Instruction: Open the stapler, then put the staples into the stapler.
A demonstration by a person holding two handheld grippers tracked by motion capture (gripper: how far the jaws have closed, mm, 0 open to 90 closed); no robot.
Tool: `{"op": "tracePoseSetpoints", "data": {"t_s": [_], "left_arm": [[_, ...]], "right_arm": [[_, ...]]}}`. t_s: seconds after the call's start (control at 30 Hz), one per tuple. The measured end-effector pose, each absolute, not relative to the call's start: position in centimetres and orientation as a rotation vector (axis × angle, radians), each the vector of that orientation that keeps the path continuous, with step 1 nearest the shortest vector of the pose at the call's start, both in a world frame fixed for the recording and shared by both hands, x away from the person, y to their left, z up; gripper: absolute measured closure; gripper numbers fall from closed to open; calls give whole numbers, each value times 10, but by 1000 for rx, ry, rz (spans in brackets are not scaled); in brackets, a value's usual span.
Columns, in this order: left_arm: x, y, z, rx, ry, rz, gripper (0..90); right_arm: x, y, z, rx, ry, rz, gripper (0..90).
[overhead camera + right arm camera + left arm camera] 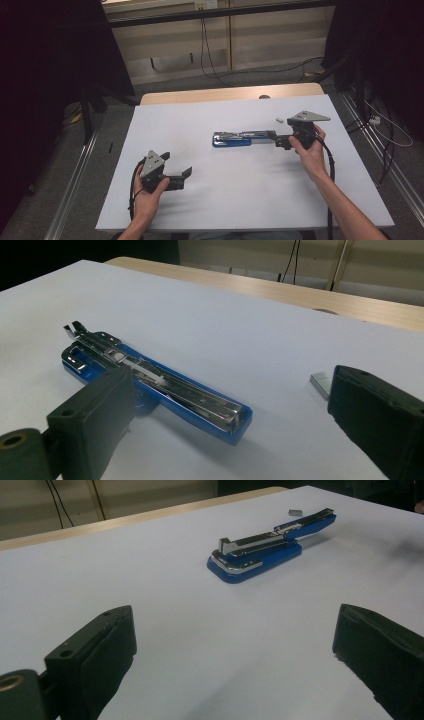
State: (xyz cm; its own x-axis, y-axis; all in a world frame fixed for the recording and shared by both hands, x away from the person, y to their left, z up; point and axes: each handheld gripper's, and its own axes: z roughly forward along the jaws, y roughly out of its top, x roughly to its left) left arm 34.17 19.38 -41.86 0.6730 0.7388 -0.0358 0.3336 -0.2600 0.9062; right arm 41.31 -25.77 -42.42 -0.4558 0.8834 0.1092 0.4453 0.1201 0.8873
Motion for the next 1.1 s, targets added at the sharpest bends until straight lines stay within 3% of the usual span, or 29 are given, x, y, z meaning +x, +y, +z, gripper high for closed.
{"op": "tracePoseSetpoints", "data": {"t_s": [1.1], "left_arm": [[339,195,-420,1851,848,504,38]], "right_arm": [[447,-266,-409,1290,2094,1226,87]]}}
